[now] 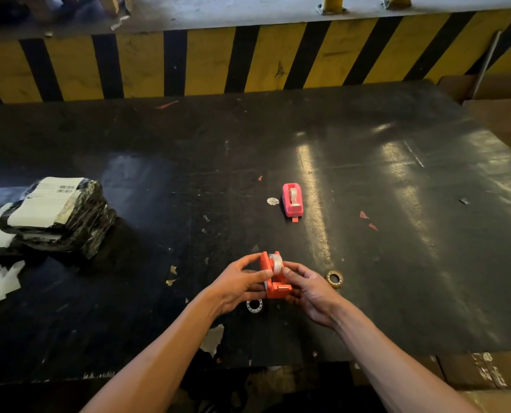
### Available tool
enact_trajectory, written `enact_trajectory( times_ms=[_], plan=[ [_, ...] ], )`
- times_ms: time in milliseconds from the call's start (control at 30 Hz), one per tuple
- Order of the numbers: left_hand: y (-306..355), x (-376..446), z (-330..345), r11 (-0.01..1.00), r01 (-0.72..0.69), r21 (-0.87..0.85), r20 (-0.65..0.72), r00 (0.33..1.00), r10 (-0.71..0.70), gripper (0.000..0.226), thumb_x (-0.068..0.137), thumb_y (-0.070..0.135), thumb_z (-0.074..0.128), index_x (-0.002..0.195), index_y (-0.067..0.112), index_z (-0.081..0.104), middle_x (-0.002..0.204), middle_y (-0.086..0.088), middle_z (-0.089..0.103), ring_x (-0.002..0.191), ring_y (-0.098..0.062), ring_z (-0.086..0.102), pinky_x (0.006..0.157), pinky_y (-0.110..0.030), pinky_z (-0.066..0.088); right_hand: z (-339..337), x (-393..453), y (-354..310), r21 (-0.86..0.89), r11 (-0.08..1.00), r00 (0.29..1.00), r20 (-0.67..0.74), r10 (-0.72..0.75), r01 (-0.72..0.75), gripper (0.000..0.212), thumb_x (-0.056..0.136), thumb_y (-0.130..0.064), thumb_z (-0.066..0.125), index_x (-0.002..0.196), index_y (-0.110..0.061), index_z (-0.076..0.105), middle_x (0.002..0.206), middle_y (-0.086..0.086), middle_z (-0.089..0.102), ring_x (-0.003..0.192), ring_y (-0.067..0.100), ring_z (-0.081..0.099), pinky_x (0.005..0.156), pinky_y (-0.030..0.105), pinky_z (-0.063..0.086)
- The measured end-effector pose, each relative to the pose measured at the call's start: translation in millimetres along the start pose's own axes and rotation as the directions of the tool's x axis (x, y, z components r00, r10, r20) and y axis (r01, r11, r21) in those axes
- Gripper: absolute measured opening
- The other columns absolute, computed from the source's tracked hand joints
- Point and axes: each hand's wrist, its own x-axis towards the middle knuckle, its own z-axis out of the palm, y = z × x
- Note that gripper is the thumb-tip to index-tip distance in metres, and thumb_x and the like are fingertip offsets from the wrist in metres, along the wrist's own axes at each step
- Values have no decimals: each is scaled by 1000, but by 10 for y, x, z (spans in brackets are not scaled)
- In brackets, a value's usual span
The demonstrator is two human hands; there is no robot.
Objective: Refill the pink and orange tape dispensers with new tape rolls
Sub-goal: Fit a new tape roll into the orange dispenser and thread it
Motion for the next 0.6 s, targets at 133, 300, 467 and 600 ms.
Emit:
enact_trajectory(
  times_ms=[133,300,467,600],
  plan=[
    [-10,6,-52,999,2,-33,25,1000,-1,66,88,1,70,145,25,46,124,-19,65,104,-31,72,79,-38,62,-14,-7,-31,11,1000,1000,24,-18,17,47,79,-31,74,123,-17,65,110,16,73,88,25,69,67,29,55],
    [-41,10,-56,995,-65,70,1,998,66,67,87,-2,70,143,26,46,121,-16,68,101,-27,74,81,-40,62,31,-25,-15,2,999,999,39,-33,33,46,80,-28,75,124,-18,64,112,19,72,88,26,71,65,31,57],
    [-92,17,-86,952,-108,287,-49,991,127,64,83,8,78,138,26,49,124,-9,65,107,-26,71,90,-44,61,28,11,24,-59,998,997,69,-34,38,39,88,-24,68,126,-15,64,115,24,70,94,33,69,77,47,55],
    [-122,49,-92,809,-186,557,-28,970,242,73,77,22,85,138,35,48,125,7,59,111,-16,65,98,-38,55,-37,-25,-95,-158,987,994,105,-16,32,26,94,-14,62,118,-15,70,105,16,75,92,28,71,86,46,57]
  ],
)
